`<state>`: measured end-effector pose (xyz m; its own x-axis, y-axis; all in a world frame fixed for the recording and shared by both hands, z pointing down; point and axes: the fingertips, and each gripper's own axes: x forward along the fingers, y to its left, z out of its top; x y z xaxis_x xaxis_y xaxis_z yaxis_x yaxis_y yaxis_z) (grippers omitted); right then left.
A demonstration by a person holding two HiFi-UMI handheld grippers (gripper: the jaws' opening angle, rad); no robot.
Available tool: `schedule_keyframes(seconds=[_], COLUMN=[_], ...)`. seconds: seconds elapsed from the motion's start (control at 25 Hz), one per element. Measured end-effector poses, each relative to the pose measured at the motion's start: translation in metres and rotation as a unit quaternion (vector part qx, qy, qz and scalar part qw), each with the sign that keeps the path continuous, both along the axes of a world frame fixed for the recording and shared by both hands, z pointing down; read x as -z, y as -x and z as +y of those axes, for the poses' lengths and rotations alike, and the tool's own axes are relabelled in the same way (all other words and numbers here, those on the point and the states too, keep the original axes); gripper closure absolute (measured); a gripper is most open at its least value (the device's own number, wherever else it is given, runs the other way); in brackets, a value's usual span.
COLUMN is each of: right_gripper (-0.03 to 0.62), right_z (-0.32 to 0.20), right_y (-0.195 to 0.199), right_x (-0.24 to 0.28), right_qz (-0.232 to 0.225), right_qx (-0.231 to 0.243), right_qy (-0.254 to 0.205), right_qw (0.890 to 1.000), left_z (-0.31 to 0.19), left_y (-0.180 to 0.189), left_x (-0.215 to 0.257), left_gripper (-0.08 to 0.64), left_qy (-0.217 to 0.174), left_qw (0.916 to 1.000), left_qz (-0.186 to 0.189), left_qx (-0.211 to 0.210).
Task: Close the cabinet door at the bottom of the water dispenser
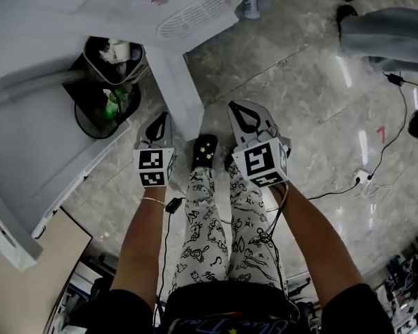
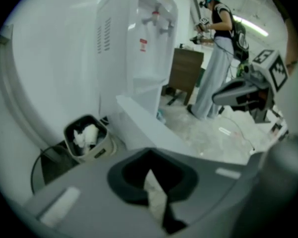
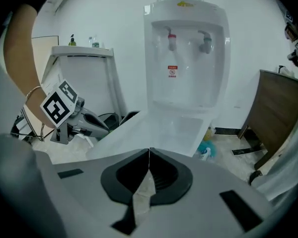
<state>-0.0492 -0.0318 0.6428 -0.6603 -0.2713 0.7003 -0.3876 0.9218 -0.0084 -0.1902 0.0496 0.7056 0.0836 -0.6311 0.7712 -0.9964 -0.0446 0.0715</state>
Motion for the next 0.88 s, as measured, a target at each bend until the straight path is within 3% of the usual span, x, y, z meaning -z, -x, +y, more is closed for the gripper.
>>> schedule_keyframes(seconds=[0.24,0.4,0.6,0.8,0.88], right_gripper=[0.577,0.577,0.577,0.577,0.577], right_z=[-0.023,-0.037,-0.054,-0.078,-0.085], right_y=[-0.006,-0.015,-0.032,-0.049,-0.050], right_x=[-0.005,-0.004,-0.006,-0.007,-0.008], right_qz=[-0.007,-0.013,-0.034,-0.058,-0.063], right_qx=[-0.021,-0.042,-0.082,-0.139,-0.147], right_qy=[0.019,0.024,0.046,0.068,0.070], right_qw=[1.000,0.999,0.995,0.986,0.985], left_z=[0.001,-0.013,-0.048,-0.100,-0.119], left_y=[-0.008,-0.031,-0.064,-0.070,-0.073], left_x=[-0.017,-0.017,-0.018,-0.019,-0.018], left_gripper=[0.565,0.565,0.565,0.565,0.563], left_qy=[0.029,0.035,0.026,0.000,-0.005], left_qw=[0.9993,0.9987,0.9963,0.9952,0.9938], left_qz=[0.020,0.030,0.061,0.089,0.095], left_qx=[0.009,-0.022,-0.054,-0.042,-0.058])
